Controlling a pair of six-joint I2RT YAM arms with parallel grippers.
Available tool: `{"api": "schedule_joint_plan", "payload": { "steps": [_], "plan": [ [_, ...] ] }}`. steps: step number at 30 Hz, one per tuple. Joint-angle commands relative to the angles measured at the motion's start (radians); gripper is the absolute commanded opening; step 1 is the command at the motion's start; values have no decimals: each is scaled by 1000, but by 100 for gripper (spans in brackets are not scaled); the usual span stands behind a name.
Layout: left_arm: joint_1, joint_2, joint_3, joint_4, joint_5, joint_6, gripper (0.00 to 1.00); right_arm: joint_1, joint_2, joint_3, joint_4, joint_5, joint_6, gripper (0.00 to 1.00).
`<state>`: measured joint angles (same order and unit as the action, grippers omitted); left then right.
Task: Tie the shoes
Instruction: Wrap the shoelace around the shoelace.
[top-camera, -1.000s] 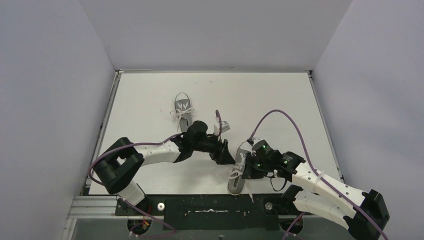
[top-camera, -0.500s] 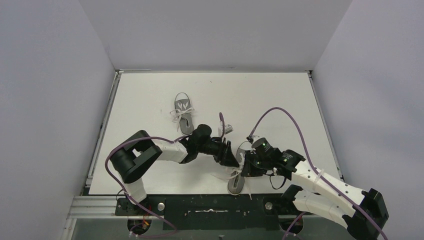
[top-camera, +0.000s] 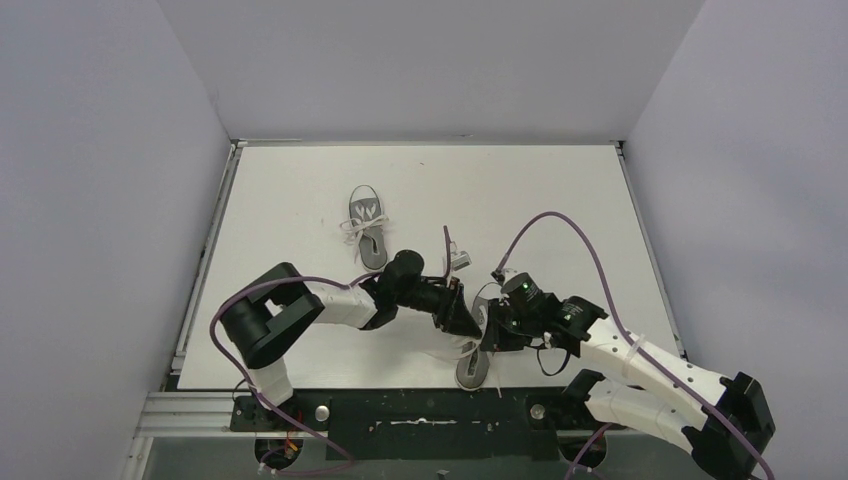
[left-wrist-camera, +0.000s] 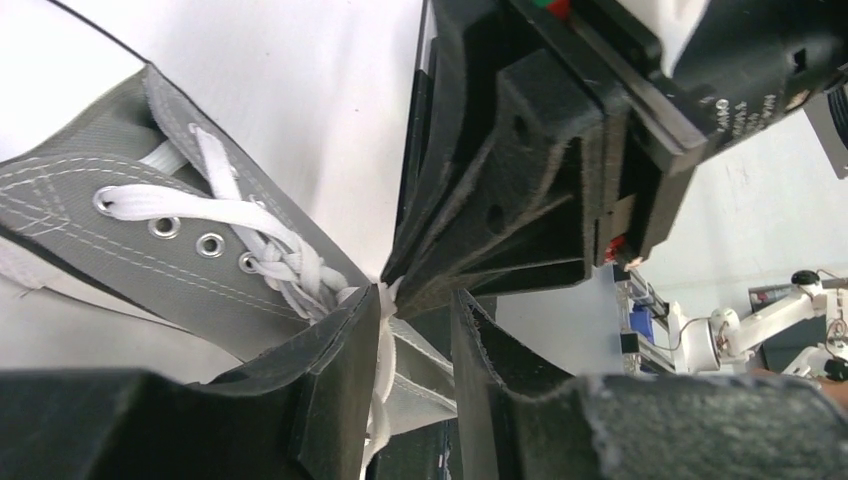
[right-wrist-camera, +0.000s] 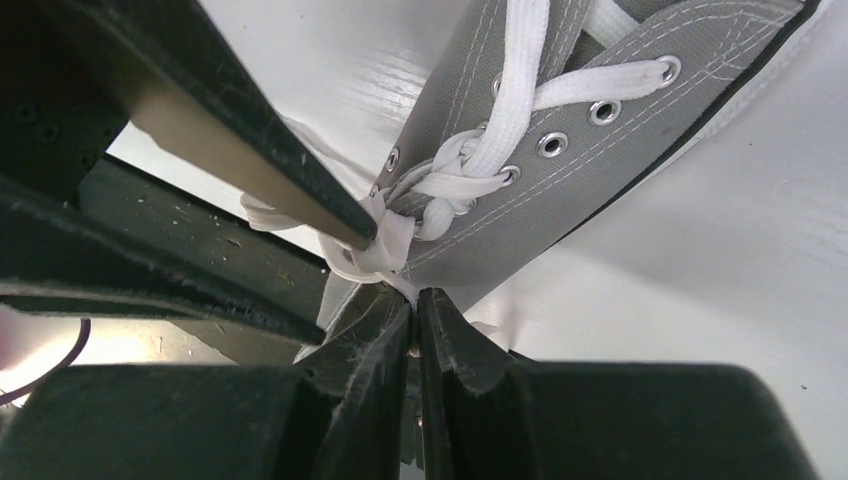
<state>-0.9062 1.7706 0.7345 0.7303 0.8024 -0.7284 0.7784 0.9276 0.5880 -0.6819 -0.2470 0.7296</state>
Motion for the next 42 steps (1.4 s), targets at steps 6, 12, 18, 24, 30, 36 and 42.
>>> {"api": "schedule_joint_plan", "payload": {
  "steps": [6, 12, 18, 24, 30, 36, 42],
  "plan": [
    [32, -111, 18, -156, -40, 165, 55, -9, -3, 40, 39, -1, -10, 11],
    [35, -37, 69, -196, -32, 221, 66, -11, -13, 38, 40, 1, 0, 10],
    [19, 35, 44, 9, 38, 94, 66, -11, -1, 49, 48, 3, 2, 10],
    [7, 47, -16, 174, 51, -12, 61, -12, 1, 52, 51, 6, -1, 10],
    [7, 13, -58, 245, 66, -51, 40, -13, -1, 53, 60, -2, 4, 8],
    [6, -29, -57, 189, 46, -6, 24, -13, 6, 67, 79, -28, -3, 8],
    [2, -31, -38, 102, 27, 69, 20, -12, 19, 61, 91, -35, -1, 8]
  ]
}}
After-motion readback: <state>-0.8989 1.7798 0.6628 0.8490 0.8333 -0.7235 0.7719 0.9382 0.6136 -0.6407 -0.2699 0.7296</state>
